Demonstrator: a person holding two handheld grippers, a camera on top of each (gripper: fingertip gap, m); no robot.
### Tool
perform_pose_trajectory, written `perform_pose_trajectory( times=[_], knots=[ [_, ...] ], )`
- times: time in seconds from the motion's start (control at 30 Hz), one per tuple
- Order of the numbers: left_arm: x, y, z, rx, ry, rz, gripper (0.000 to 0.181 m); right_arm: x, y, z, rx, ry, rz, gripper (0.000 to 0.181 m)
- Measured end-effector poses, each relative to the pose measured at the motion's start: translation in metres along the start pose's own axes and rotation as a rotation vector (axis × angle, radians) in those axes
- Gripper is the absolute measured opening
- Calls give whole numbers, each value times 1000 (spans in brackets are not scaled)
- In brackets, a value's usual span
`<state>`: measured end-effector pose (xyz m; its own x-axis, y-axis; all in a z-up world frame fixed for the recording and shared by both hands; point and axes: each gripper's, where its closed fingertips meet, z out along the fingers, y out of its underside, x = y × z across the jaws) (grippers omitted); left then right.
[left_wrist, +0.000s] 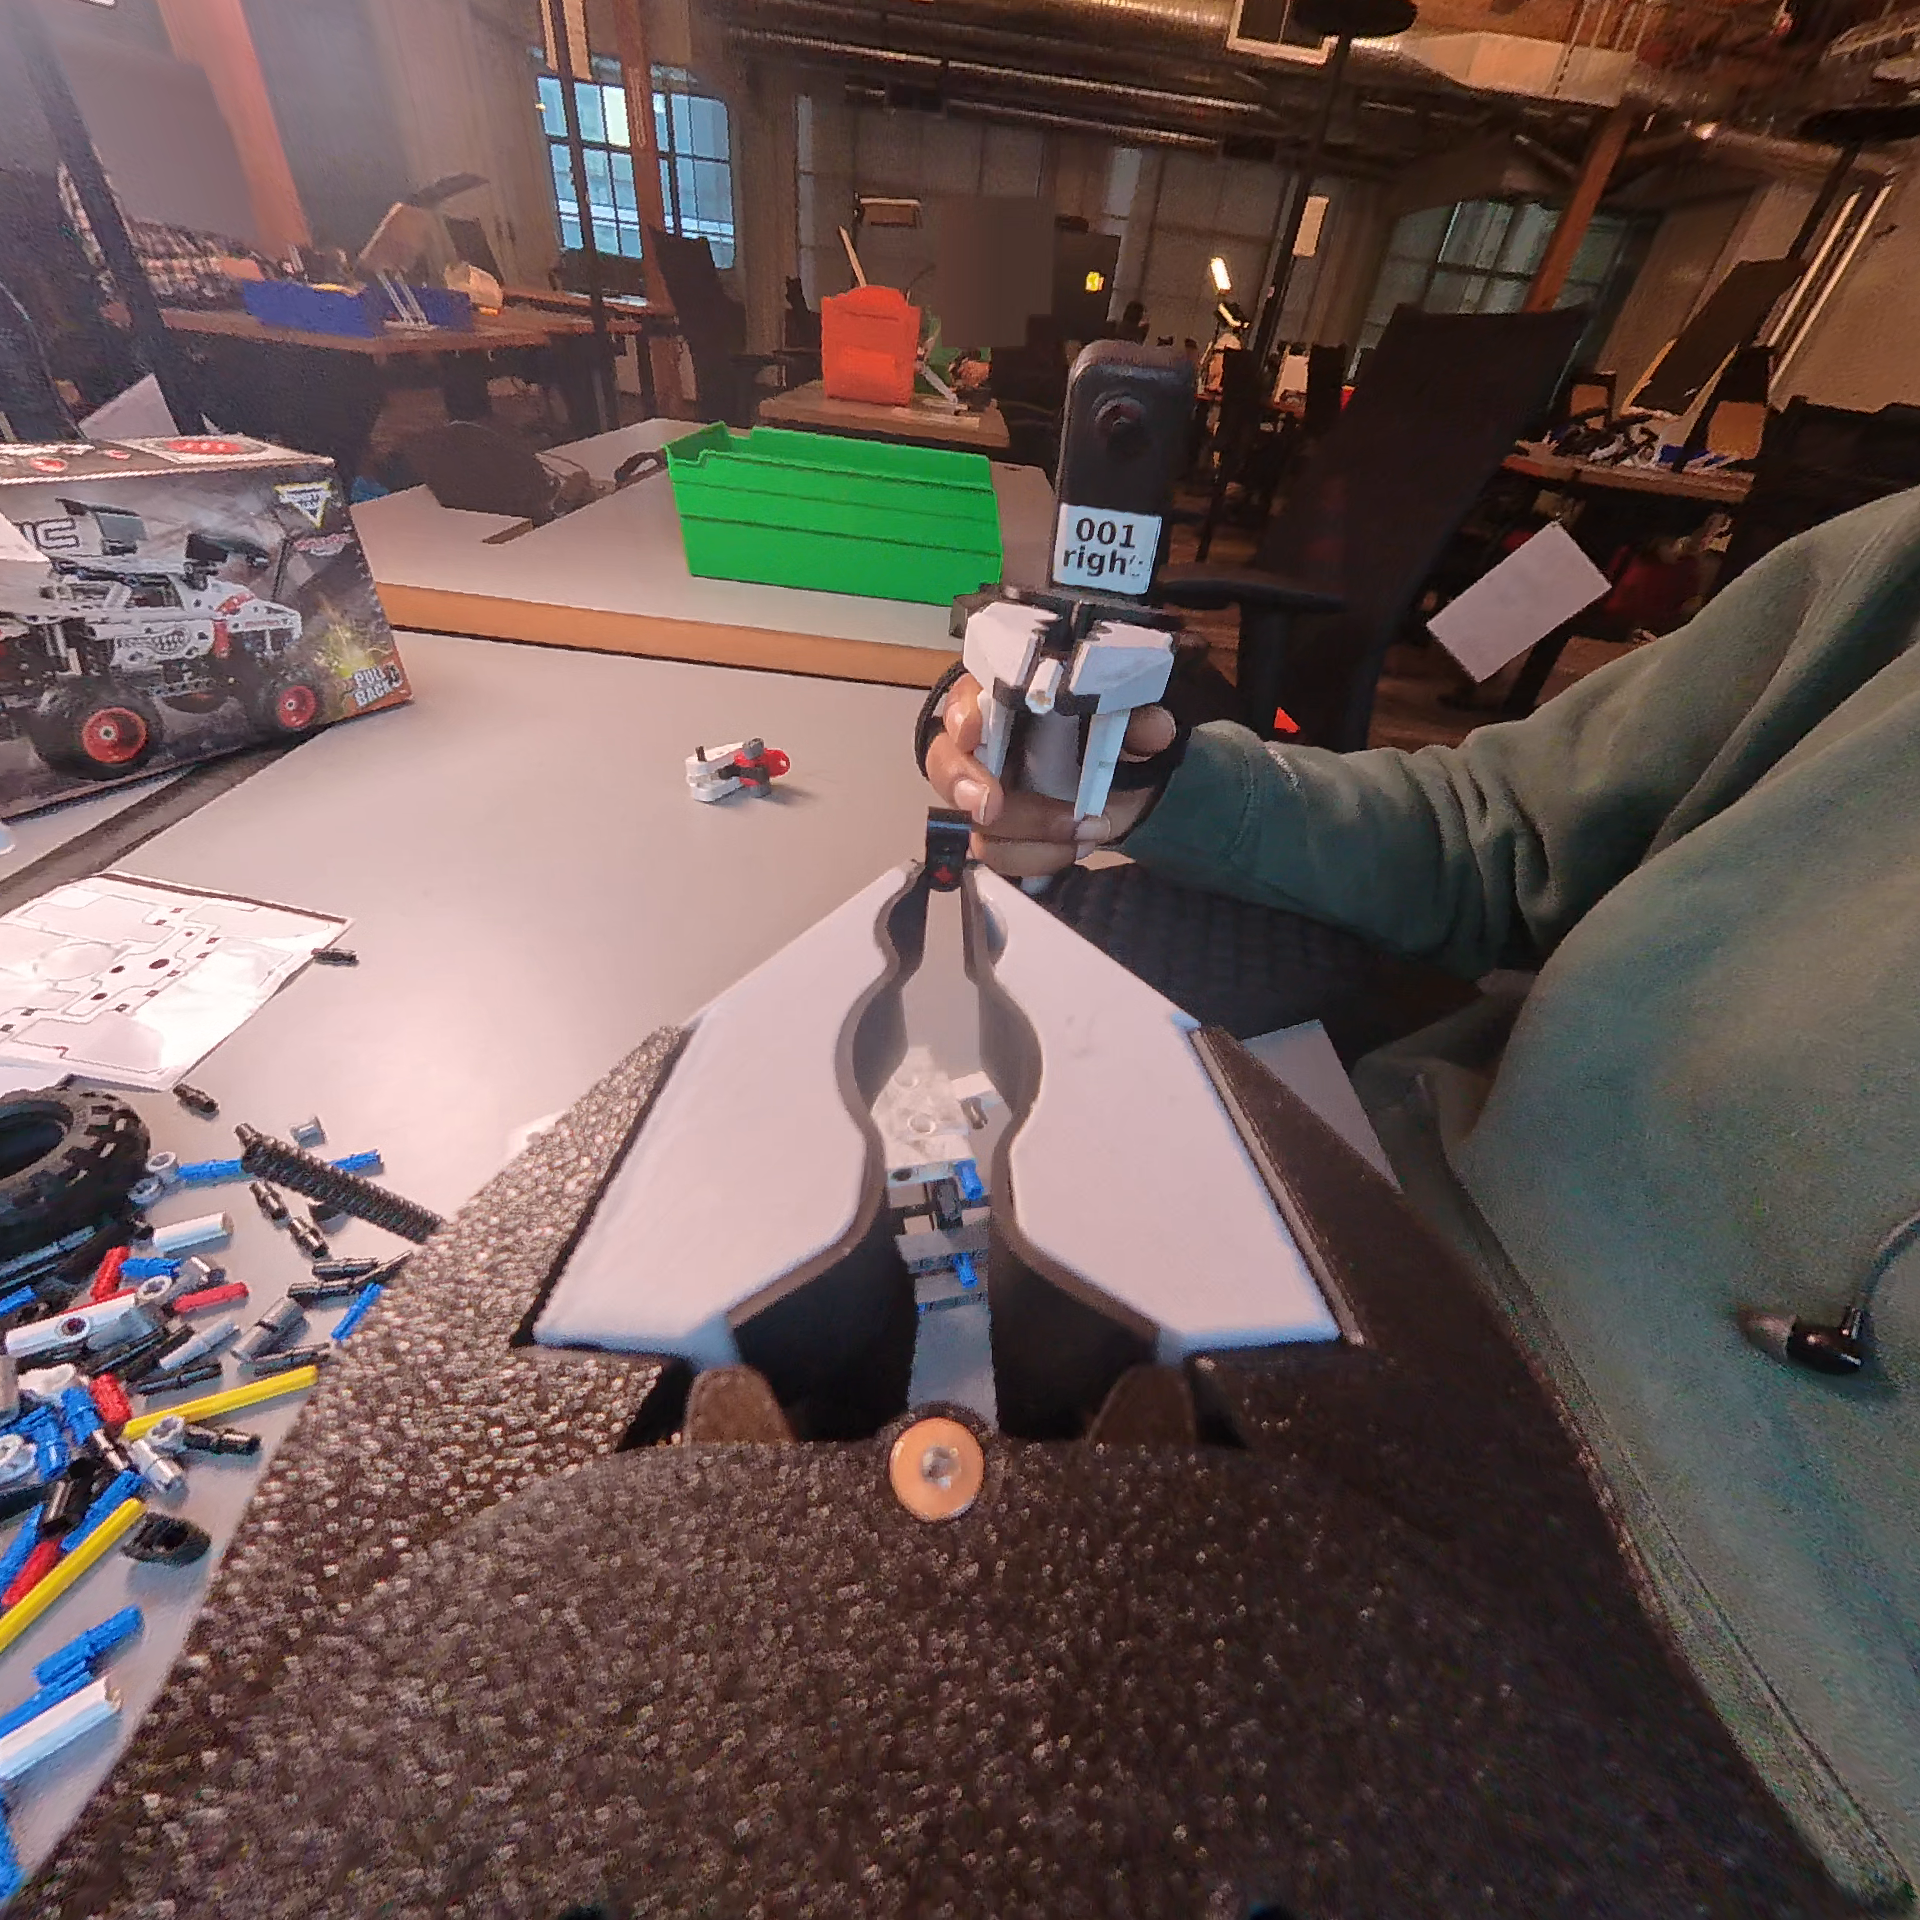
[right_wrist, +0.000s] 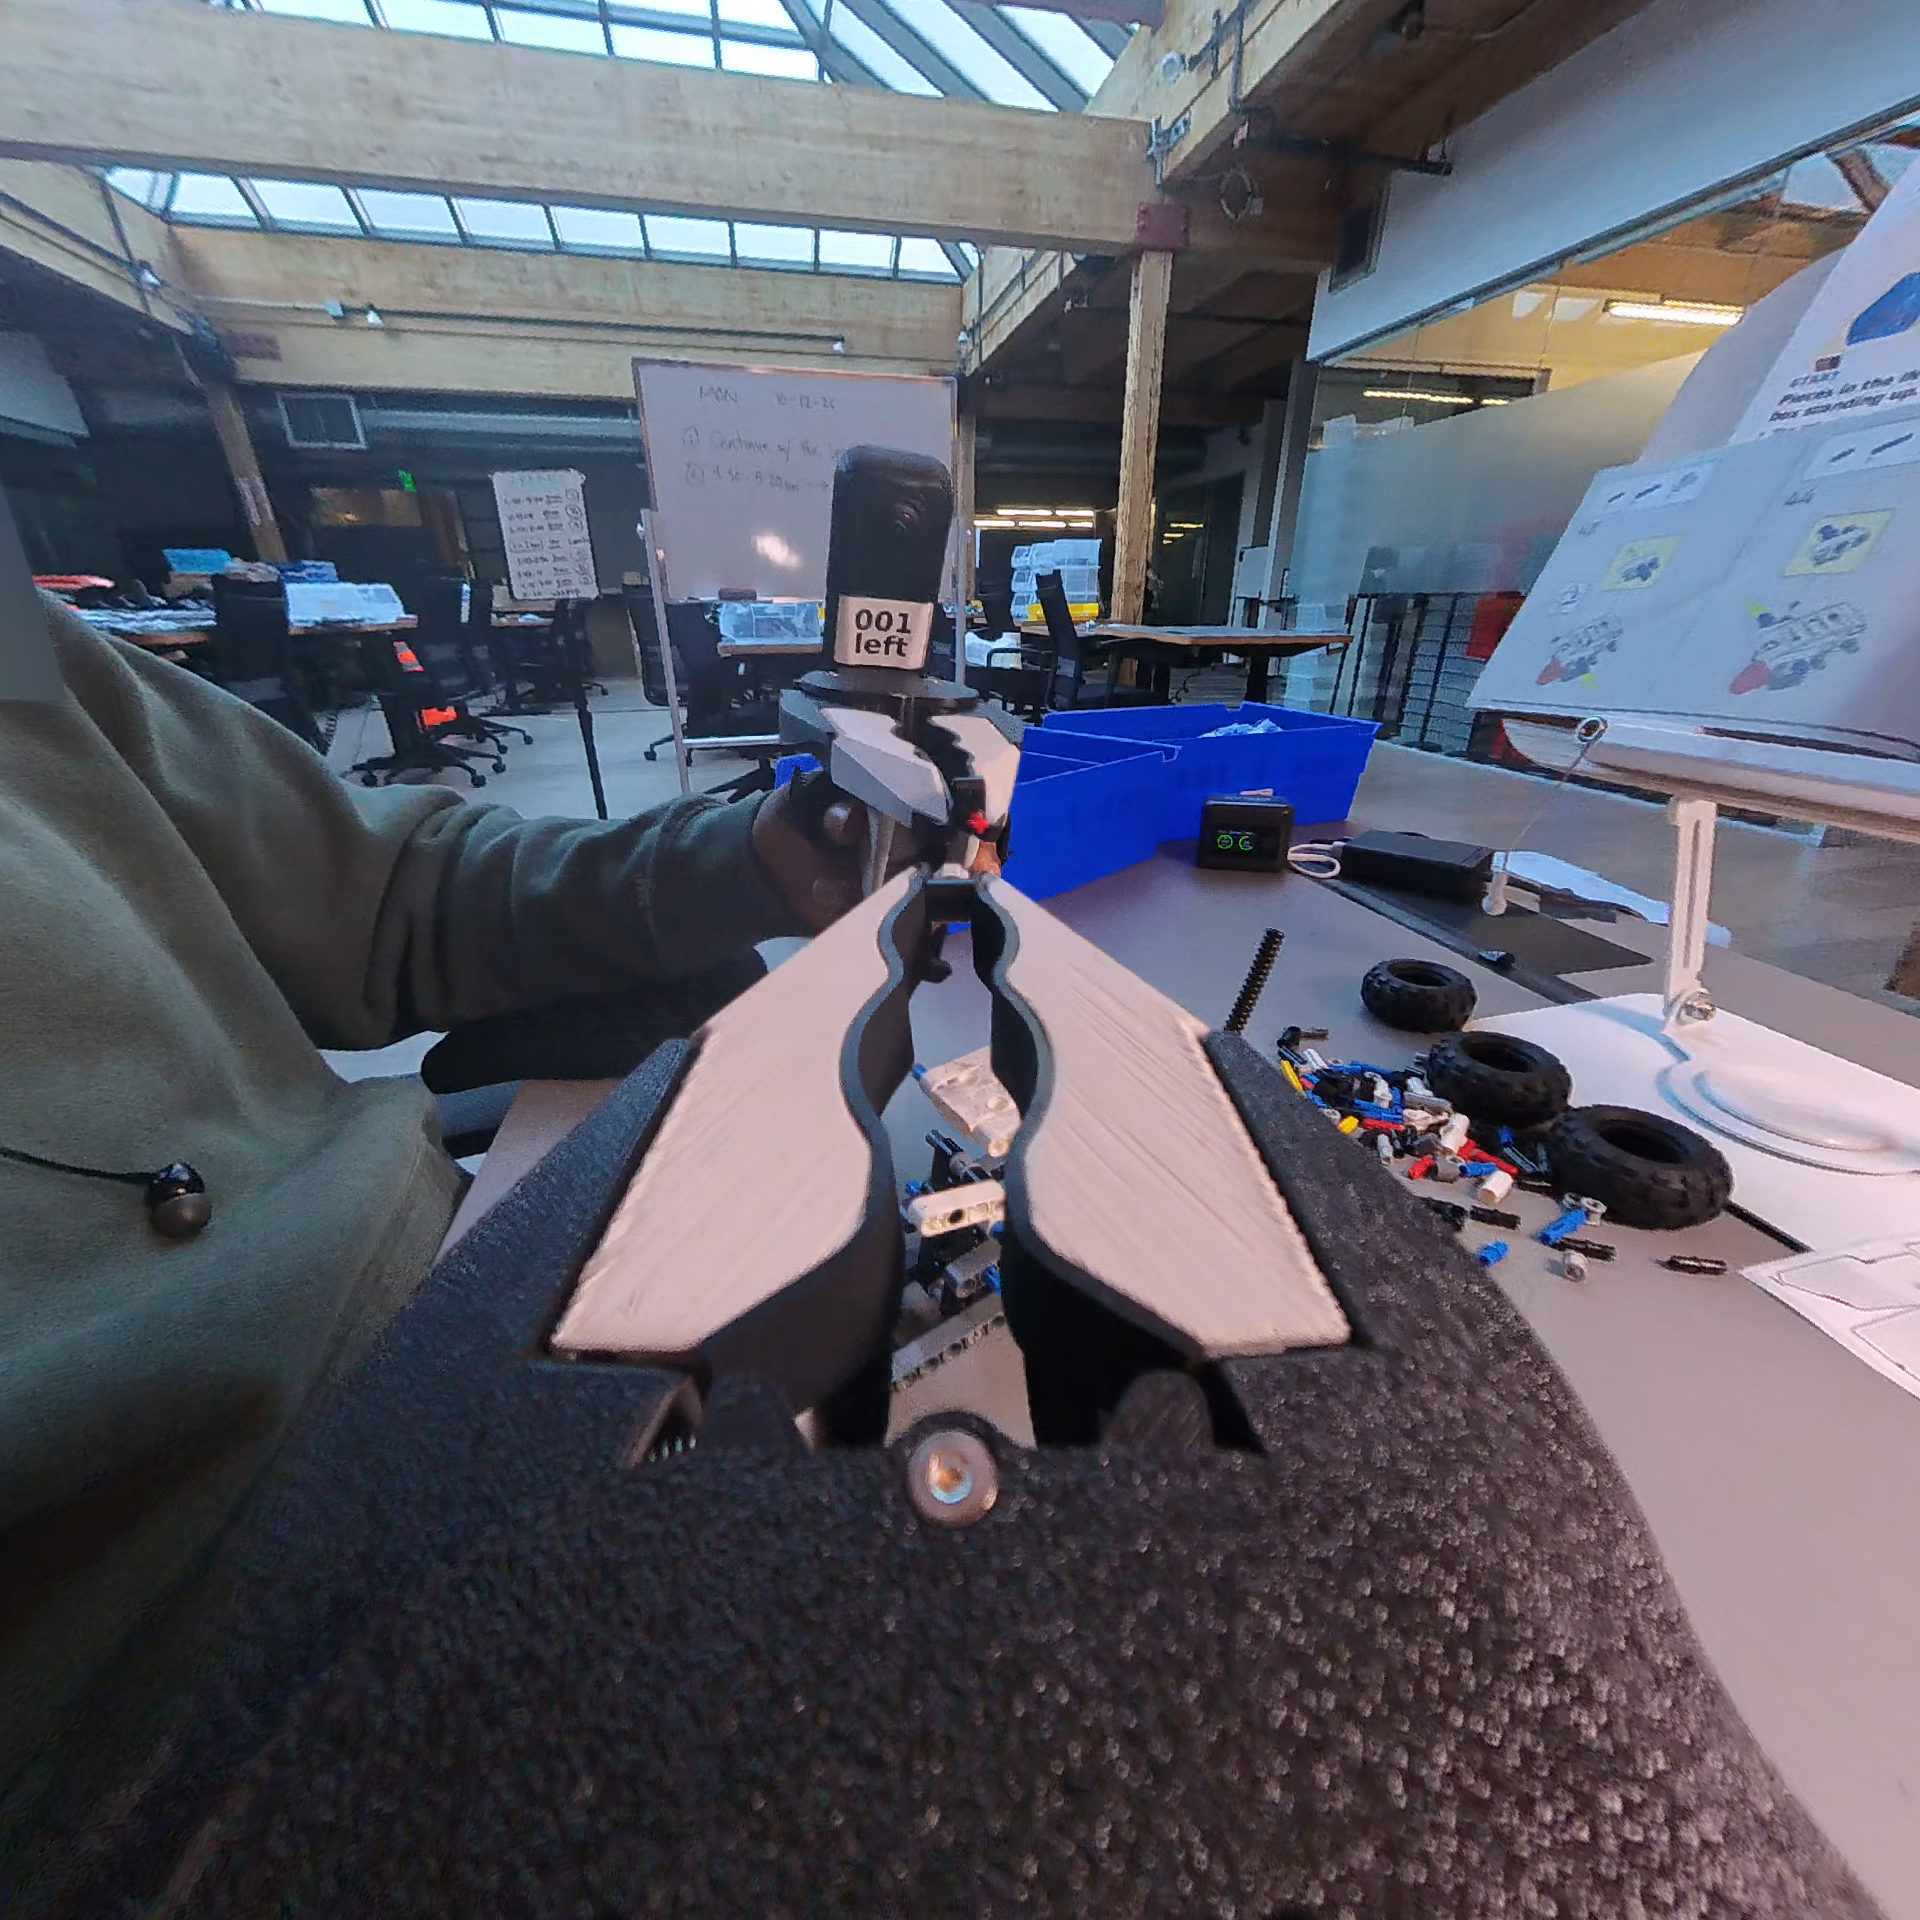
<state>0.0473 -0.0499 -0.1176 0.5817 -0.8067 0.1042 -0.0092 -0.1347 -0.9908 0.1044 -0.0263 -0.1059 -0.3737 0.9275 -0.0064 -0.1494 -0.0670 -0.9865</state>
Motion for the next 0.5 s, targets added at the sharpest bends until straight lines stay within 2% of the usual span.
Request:
perform_pose_trajectory(
  times=[0.1,0.27,0.37,0.5],
  knots=[
    [-6,10,1,-46,-28,4,6,11,19,3,-110,77,-64,6],
    [-17,27,5,-113,-78,1,6,46,80,0,-488,288,-334,6],
    [-20,35,6,-151,-95,7,6,53,102,-1,-617,313,-430,7],
    [-27,50,3,-241,-133,16,7,56,124,-6,-721,307,-443,7]
  ],
)
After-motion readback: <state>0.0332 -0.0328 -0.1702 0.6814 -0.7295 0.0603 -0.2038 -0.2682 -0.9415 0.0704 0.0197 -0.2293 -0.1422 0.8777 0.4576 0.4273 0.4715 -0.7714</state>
